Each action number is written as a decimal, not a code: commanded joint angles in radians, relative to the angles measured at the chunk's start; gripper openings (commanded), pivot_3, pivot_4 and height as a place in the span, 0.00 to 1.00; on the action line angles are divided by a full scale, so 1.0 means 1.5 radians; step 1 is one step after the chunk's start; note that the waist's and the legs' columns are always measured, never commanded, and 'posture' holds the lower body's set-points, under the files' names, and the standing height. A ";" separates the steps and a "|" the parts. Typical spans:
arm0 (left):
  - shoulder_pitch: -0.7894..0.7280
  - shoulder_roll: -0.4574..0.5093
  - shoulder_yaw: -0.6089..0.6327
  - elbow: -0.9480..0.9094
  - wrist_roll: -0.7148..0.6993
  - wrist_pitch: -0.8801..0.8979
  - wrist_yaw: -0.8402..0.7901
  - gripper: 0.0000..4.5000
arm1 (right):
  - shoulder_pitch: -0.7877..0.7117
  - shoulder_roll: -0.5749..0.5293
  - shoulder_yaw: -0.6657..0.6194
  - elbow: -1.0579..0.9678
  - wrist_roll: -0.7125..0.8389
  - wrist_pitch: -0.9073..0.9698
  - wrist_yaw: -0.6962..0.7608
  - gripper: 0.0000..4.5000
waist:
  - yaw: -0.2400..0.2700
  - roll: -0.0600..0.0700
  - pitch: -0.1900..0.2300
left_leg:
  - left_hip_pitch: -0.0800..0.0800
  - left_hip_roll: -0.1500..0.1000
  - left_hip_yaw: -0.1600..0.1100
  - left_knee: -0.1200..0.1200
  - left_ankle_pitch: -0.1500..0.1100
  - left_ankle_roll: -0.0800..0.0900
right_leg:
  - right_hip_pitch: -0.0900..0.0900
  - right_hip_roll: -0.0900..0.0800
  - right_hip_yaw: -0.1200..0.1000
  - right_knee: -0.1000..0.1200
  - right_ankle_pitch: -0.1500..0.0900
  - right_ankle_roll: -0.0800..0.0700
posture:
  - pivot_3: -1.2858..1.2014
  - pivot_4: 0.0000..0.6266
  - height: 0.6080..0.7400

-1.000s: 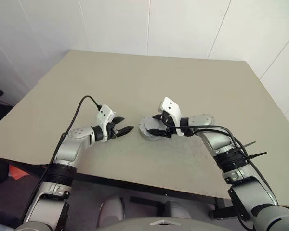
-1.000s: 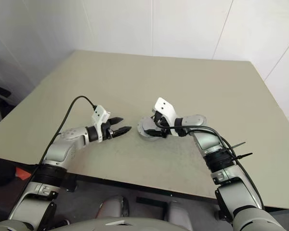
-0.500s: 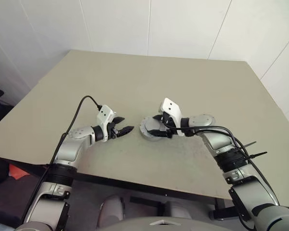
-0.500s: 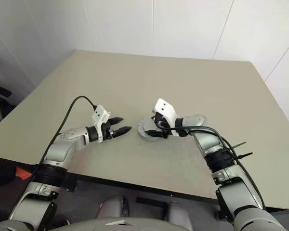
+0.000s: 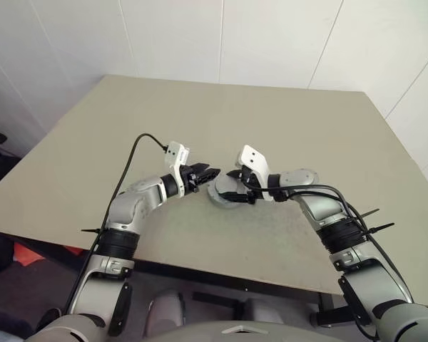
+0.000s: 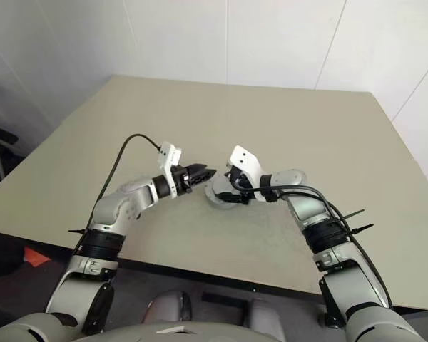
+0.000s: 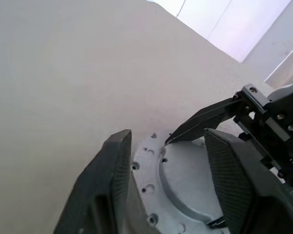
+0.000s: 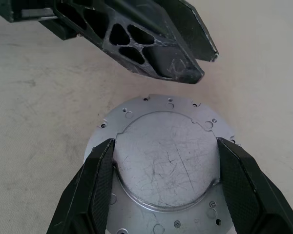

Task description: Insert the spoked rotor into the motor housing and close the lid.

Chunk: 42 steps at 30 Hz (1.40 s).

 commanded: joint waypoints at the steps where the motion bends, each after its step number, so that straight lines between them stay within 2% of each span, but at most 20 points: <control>1: -0.019 -0.003 -0.009 -0.017 -0.014 0.019 -0.012 0.24 | 0.013 -0.016 0.008 0.019 -0.025 0.008 -0.008 0.70 | 0.000 0.000 0.000 | 0.000 0.000 0.000 0.000 0.000 0.000 | 0.000 0.000 0.000 0.000 0.000 0.000 | 0.52 0.00 1.00; 4: -0.023 -0.006 -0.016 -0.006 -0.008 0.027 -0.009 0.02 | 0.016 -0.017 0.007 0.017 -0.025 0.007 -0.010 0.70 | 0.000 0.000 0.000 | 0.000 0.000 0.000 0.000 0.000 0.000 | 0.000 0.000 0.000 0.000 0.000 0.000 | 0.52 0.00 1.00; 5: -0.025 -0.008 -0.017 0.001 -0.005 0.034 -0.003 0.01 | 0.016 -0.017 0.007 0.018 -0.025 0.006 -0.012 0.70 | 0.000 0.000 0.000 | 0.000 0.000 0.000 0.000 0.000 0.000 | 0.000 0.000 0.000 0.000 0.000 0.000 | 0.52 0.00 1.00; 10: -0.029 -0.012 -0.031 0.041 0.028 0.053 0.038 0.01 | 0.017 -0.017 0.005 0.018 -0.026 0.002 -0.018 0.70 | 0.000 0.000 0.000 | 0.000 0.000 0.000 0.000 0.000 0.000 | 0.001 0.000 0.000 -0.001 -0.001 0.001 | 0.52 0.00 1.00; 27: -0.040 -0.011 -0.020 0.032 -0.020 0.232 0.041 0.01 | -0.003 -0.015 -0.013 0.033 -0.015 0.026 -0.027 0.70 | 0.000 0.001 -0.001 | 0.004 -0.001 -0.001 -0.001 0.000 0.000 | 0.007 0.000 0.000 -0.008 -0.003 0.005 | 0.52 0.00 1.00; 31: -0.042 -0.011 -0.020 0.029 -0.027 0.256 0.041 0.00 | 0.002 -0.020 -0.011 0.018 -0.020 0.016 -0.030 1.00 | 0.000 0.001 -0.001 | 0.004 -0.005 -0.001 -0.002 0.000 0.001 | 0.008 -0.005 0.000 -0.009 -0.003 0.006 | 0.52 0.00 1.00; 35: -0.043 -0.010 -0.021 0.027 -0.029 0.267 0.043 0.00 | -0.003 -0.021 -0.019 0.012 -0.022 0.007 -0.045 1.00 | -0.001 0.001 -0.001 | 0.004 -0.011 -0.001 -0.005 -0.001 0.001 | 0.008 -0.010 0.000 -0.010 -0.004 0.007 | 0.52 0.00 1.00; 42: -0.045 -0.010 -0.023 0.028 -0.030 0.273 0.046 0.00 | -0.011 -0.040 -0.060 -0.066 0.039 0.040 -0.006 1.00 | 0.003 0.000 0.000 | 0.002 -0.013 -0.001 -0.009 0.000 0.001 | 0.006 -0.011 0.000 -0.010 -0.004 0.007 | 0.52 0.00 1.00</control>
